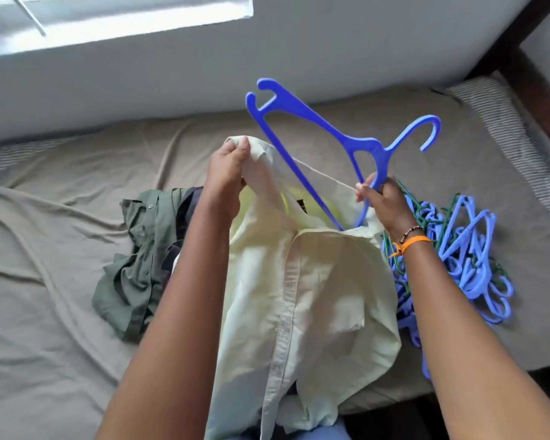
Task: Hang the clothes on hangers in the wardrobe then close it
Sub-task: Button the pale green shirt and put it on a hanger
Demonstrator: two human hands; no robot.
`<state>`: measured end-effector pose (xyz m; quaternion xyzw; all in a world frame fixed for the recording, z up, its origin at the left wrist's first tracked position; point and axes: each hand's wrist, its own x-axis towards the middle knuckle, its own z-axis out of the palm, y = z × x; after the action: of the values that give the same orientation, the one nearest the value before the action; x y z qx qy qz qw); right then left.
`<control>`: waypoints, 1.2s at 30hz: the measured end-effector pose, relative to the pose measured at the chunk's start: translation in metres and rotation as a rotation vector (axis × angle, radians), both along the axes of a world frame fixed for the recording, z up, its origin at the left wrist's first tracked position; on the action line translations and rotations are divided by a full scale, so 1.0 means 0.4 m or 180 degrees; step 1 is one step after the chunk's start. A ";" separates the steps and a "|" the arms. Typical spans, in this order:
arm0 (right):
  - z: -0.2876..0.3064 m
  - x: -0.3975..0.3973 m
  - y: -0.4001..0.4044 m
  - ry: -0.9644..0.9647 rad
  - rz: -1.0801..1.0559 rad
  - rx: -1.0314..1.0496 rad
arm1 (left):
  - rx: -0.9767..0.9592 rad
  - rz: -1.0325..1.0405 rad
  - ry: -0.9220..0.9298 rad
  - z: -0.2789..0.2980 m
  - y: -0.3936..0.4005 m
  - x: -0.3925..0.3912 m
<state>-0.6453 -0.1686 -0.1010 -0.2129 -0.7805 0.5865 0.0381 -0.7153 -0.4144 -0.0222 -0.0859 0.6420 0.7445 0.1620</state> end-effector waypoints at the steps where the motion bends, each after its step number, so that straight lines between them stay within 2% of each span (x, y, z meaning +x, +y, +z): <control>1: 0.001 -0.005 -0.010 0.0014 0.0105 -0.0043 | -0.0140 -0.0080 -0.0005 -0.001 0.001 0.001; 6: -0.004 -0.044 -0.071 -0.0105 0.0276 -0.0031 | -0.0088 -0.0286 0.0115 0.017 0.023 0.011; 9: -0.023 -0.034 -0.036 -0.0363 0.0204 0.0717 | 0.0022 -0.0163 0.0021 0.019 0.008 -0.004; 14: -0.022 0.010 0.024 -0.0953 -0.0188 0.2105 | 0.0447 -0.0857 -0.0974 0.016 -0.023 0.007; 17: -0.030 0.015 0.030 -0.1088 -0.0436 0.2610 | 0.0039 -0.0815 -0.0754 -0.009 -0.004 0.020; 22: -0.065 -0.002 0.024 -0.1357 -0.0413 0.3064 | -0.1505 -0.0164 0.0124 -0.068 0.028 0.008; 25: -0.078 -0.011 0.019 -0.1641 -0.0095 0.2910 | -0.1788 -0.0084 0.0391 -0.088 0.066 0.006; 28: -0.093 -0.033 0.019 -0.1437 0.0100 0.2318 | -0.1153 -0.0479 0.0173 -0.089 0.109 0.042; 29: -0.100 -0.038 0.015 -0.1251 0.0096 0.2102 | -0.1170 -0.0635 0.0064 -0.111 0.116 0.067; 33: -0.138 -0.007 -0.039 -0.0684 -0.0018 0.1838 | -0.2927 -0.1461 -0.0249 -0.269 0.110 0.230; 36: -0.183 0.050 -0.108 -0.0419 0.0303 0.1559 | -0.3388 -0.2077 -0.0369 -0.338 0.112 0.314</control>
<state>-0.6251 -0.2119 -0.1741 -0.1980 -0.9093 0.3660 0.0100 -0.5898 -0.3696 -0.1574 0.0054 0.9081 0.2290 0.3505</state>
